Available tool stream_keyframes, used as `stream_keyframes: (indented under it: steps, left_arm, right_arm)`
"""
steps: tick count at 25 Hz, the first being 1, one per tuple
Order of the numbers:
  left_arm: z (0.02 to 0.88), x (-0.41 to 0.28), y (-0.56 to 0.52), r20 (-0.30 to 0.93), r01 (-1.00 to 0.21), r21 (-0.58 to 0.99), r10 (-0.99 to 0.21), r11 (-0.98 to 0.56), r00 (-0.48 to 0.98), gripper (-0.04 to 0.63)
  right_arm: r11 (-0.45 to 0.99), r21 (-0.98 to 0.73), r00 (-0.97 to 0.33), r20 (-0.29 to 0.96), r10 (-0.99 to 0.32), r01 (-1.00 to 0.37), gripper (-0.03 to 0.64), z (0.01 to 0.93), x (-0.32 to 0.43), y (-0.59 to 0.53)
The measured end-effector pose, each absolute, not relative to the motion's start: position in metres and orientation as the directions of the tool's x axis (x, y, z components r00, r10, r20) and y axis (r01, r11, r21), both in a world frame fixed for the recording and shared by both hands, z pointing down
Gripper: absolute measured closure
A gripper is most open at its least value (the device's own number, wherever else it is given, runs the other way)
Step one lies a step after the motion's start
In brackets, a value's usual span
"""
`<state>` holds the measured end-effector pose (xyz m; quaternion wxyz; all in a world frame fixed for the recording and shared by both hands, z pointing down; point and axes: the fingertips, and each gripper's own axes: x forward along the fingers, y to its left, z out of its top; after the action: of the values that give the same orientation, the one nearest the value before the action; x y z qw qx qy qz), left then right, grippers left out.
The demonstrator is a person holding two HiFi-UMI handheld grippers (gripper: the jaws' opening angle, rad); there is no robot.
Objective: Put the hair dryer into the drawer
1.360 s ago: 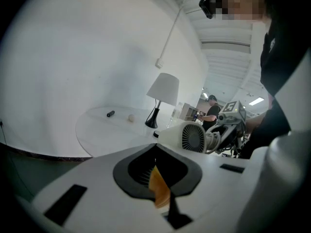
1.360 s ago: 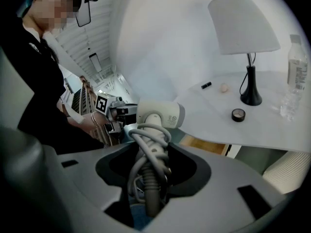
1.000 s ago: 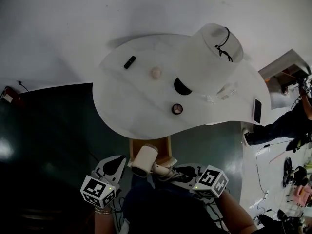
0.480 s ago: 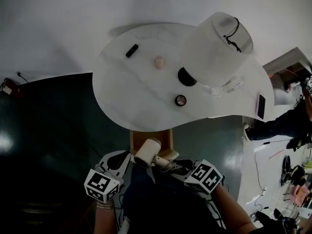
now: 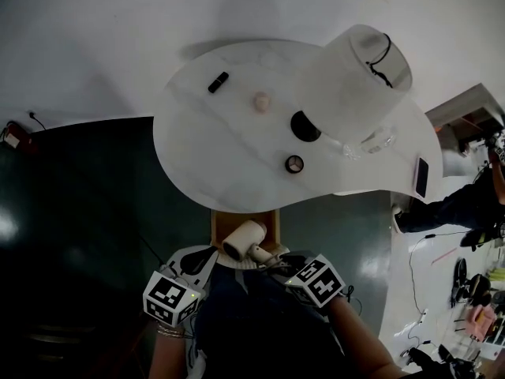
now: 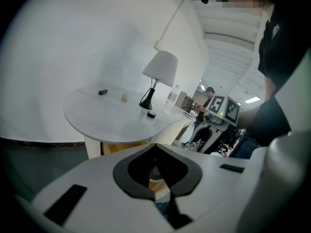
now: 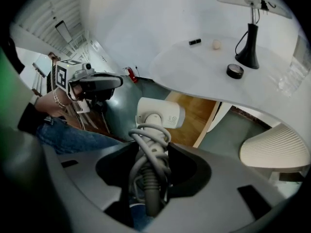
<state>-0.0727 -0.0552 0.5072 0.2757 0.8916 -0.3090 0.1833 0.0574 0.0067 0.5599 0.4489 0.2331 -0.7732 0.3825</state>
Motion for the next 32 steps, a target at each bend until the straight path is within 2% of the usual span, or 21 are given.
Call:
stream_keyframes:
  steps: [32]
  left_arm:
    - [0.549, -0.090, -0.074, 0.538, -0.621, 0.436, -0.364, -0.651, 0.760, 0.580]
  right_arm:
    - [0.472, -0.326, -0.385, 0.923, -0.031, -0.819, 0.413, 0.612, 0.042, -0.036]
